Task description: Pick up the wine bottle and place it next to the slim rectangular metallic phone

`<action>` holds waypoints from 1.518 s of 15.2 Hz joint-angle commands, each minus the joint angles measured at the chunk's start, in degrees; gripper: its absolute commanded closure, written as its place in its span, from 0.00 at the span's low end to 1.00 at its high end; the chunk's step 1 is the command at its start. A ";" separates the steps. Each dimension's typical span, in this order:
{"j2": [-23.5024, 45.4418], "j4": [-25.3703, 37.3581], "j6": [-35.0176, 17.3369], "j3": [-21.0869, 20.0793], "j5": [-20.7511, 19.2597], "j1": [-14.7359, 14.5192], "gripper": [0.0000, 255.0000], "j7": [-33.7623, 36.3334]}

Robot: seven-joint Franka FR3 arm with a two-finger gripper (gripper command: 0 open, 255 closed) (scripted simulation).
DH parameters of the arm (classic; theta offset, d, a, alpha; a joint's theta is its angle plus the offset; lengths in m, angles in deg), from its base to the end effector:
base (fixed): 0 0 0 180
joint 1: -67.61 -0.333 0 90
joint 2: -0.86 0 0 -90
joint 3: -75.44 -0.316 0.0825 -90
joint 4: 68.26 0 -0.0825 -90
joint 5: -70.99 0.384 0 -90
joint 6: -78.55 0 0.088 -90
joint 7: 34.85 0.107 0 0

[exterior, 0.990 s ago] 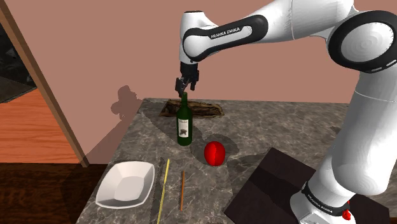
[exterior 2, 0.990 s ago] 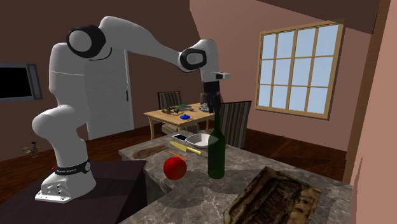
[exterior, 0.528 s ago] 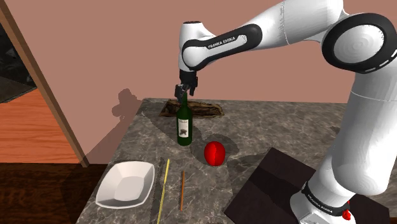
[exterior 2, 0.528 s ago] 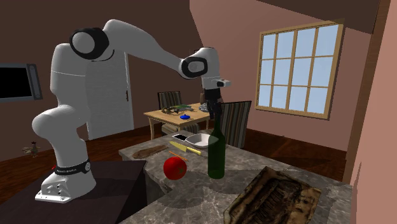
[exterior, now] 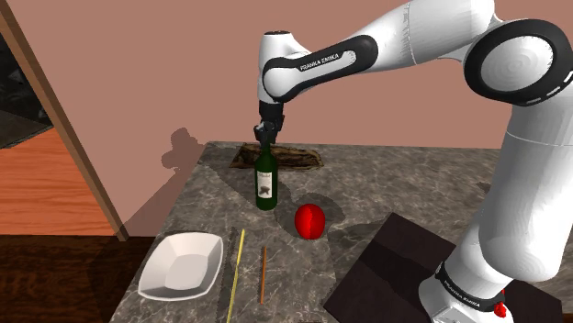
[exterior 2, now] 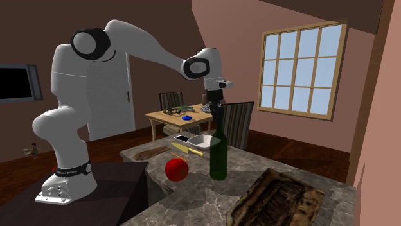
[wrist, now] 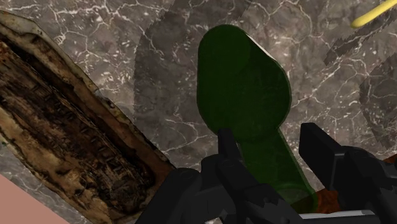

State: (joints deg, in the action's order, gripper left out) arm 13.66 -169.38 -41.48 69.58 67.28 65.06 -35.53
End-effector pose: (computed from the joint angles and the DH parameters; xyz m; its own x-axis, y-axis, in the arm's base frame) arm 0.6280 0.0855 0.4463 0.9771 0.1842 0.1069 0.1811 -0.9827 0.0379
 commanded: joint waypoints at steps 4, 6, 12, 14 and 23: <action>0.02 -0.02 0.00 0.00 0.00 0.00 1.00 0.01; 0.02 -0.01 0.00 0.00 0.00 0.00 1.00 0.00; -0.68 2.15 2.85 -0.04 0.16 0.00 1.00 -0.17; -0.96 3.32 4.30 -0.06 0.23 0.00 1.00 -0.26; -2.93 6.81 9.79 -0.52 0.37 -0.62 1.00 0.51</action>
State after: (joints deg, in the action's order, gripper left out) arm 11.62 -161.60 -31.60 69.29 67.66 64.75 -35.57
